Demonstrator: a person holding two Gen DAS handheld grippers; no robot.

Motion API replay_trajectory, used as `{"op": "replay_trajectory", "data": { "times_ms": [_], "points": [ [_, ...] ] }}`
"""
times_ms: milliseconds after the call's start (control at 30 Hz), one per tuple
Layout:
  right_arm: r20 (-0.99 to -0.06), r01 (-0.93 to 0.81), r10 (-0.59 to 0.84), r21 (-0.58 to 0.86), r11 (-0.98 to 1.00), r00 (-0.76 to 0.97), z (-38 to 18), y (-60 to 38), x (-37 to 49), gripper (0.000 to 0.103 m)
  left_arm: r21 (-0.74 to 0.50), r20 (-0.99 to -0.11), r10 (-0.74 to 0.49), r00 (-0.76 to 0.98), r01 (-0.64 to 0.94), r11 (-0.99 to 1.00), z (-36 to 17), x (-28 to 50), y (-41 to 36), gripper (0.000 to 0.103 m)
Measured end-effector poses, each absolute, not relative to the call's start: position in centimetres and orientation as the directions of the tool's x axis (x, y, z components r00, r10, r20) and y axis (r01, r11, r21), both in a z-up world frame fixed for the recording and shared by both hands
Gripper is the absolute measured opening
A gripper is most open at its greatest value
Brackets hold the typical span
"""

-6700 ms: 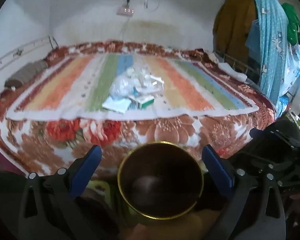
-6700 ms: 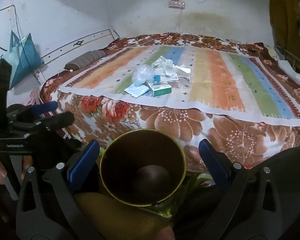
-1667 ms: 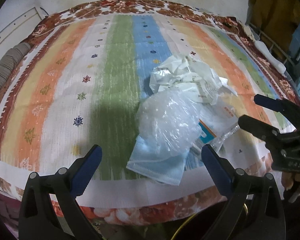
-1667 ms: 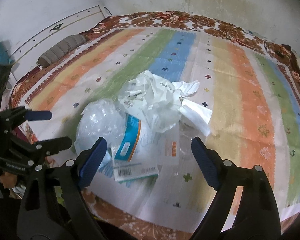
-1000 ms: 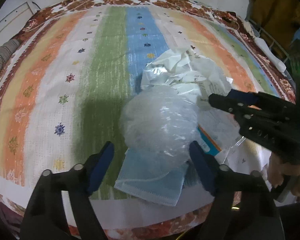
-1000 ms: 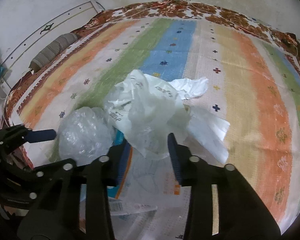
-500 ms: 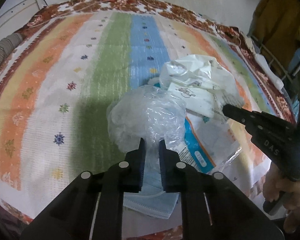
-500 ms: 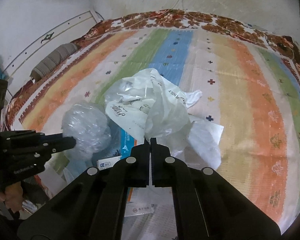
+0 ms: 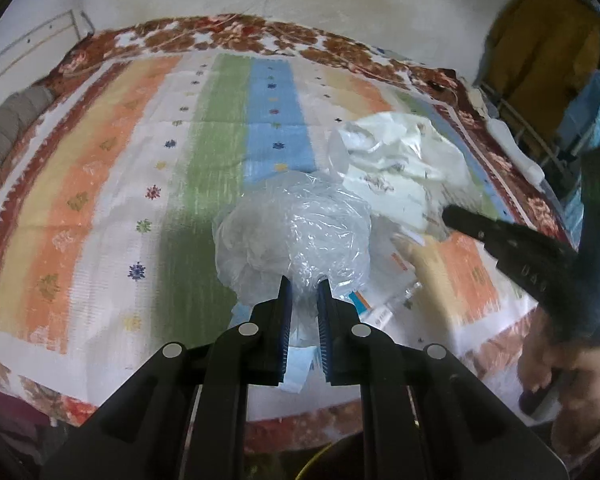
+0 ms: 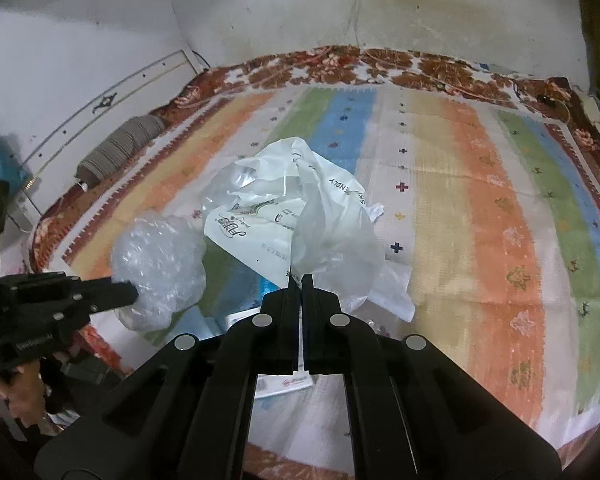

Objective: Collect trash
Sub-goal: 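Grasp the clear plastic bag with left gripper while right grasps crumpled white plastic, then carry both held plastics over the bin and open both grippers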

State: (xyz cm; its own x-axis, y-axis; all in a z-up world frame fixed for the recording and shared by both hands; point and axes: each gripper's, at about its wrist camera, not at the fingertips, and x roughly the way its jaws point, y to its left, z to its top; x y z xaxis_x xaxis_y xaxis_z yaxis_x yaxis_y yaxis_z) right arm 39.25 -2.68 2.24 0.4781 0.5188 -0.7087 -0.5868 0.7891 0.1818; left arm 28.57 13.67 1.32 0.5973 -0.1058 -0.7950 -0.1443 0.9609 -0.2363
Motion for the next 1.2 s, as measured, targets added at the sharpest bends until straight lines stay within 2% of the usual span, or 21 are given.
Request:
{"op": "replay_trajectory", "data": {
  "times_ms": [133, 433, 600, 833, 1200],
  "points": [
    [-0.709, -0.574, 0.516, 0.19, 0.797, 0.482, 2.9, -3.6, 37.7, 0.0, -0.246, -0.782, -0.115, 0.612, -0.134, 0.96, 2.5, 27.4, 13.2, 0.012],
    [-0.701, -0.582, 0.479, 0.111, 0.806, 0.529, 4.1, -5.6, 34.3, 0.0, -0.318, -0.737, -0.162, 0.656, -0.125, 0.94, 5.0, 23.5, 12.0, 0.012],
    [-0.696, -0.583, 0.484, 0.114, 0.805, 0.531, 4.5, -6.4, 32.3, 0.0, -0.3, -0.73, -0.146, 0.668, -0.122, 0.946, 5.3, 22.0, 11.5, 0.012],
    [-0.677, -0.59, 0.482, 0.087, 0.803, 0.556, 5.1, -7.7, 29.3, 0.0, -0.335, -0.723, -0.162, 0.671, -0.136, 0.932, 5.2, 20.2, 11.0, 0.012],
    [-0.701, -0.574, 0.476, 0.116, 0.811, 0.531, 4.4, -9.7, 26.2, 0.0, -0.358, -0.705, -0.182, 0.685, -0.122, 0.926, 4.9, 17.1, 9.4, 0.012]
  ]
}}
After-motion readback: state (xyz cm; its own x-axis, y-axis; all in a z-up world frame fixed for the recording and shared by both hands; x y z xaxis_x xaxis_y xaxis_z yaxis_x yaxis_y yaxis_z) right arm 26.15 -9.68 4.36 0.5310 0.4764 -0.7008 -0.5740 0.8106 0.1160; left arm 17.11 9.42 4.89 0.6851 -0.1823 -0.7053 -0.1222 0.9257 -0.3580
